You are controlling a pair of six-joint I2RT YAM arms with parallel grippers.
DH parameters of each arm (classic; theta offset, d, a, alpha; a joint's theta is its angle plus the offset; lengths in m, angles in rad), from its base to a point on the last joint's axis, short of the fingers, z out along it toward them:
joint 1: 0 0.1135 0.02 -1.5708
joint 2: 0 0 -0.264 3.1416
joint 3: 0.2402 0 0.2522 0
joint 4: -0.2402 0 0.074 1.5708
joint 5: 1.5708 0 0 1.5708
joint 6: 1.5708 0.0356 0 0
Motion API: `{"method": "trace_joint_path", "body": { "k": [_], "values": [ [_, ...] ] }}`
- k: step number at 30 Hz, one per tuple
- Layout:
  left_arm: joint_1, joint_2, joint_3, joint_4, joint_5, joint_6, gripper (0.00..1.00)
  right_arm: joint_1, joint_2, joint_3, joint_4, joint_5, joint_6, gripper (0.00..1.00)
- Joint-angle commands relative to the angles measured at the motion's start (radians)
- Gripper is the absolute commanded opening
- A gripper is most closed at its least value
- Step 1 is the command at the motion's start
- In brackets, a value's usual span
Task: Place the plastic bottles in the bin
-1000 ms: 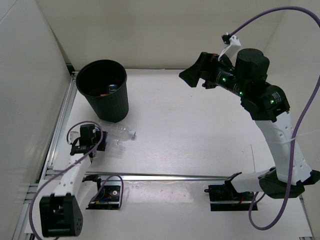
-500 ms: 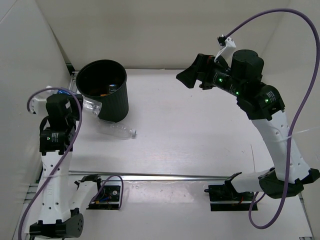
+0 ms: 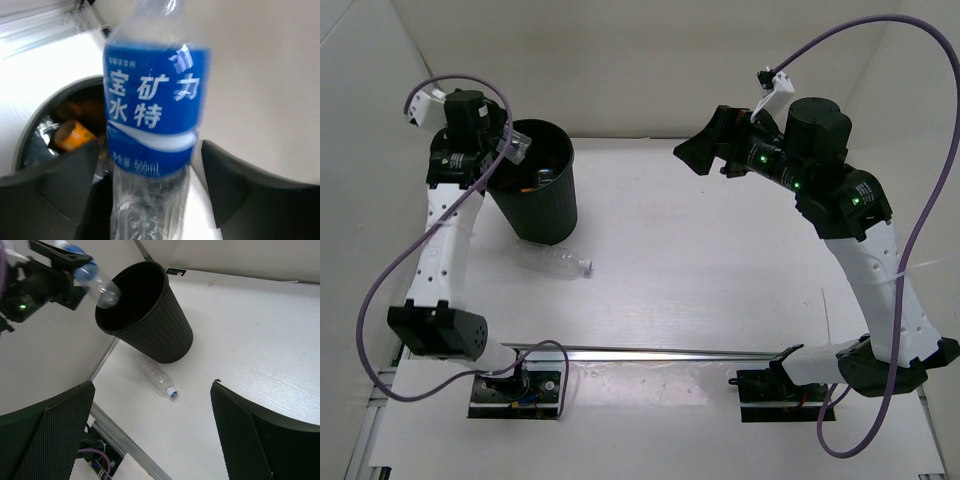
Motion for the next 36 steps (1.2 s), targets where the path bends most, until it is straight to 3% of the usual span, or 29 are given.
{"method": "trace_joint_path", "body": {
  "k": [1, 6, 11, 15, 18, 21, 27, 36],
  "values": [
    [-0.017, 0.010, 0.027, -0.005, -0.085, 0.006, 1.00, -0.011, -0.005, 0.055, -0.003, 0.006, -0.026, 1.00],
    [-0.017, -0.105, -0.042, -0.005, -0.118, -0.037, 1.00, -0.011, -0.054, 0.009, -0.012, 0.058, -0.035, 1.00],
    [-0.017, -0.401, -0.468, -0.015, -0.036, -0.230, 1.00, -0.030, -0.073, -0.011, -0.012, 0.087, -0.044, 1.00],
    [-0.017, -0.680, -0.807, -0.038, 0.137, -0.378, 1.00, -0.049, -0.082, -0.022, -0.012, 0.087, -0.032, 1.00],
    [-0.017, -0.784, -1.023, -0.026, 0.255, -0.461, 1.00, -0.049, -0.059, -0.031, -0.002, 0.046, -0.014, 1.00],
    [-0.008, -0.794, -1.125, 0.038, 0.326, -0.418, 1.00, -0.049, -0.034, -0.021, 0.007, 0.023, -0.013, 1.00],
    [0.029, -0.630, -1.177, 0.190, 0.469, -0.239, 1.00, -0.049, -0.001, -0.010, 0.017, -0.013, -0.004, 1.00],
    [0.101, -0.553, -1.317, 0.340, 0.490, -0.149, 1.00, -0.058, -0.010, -0.001, 0.008, -0.023, -0.023, 1.00]
  ]
}}
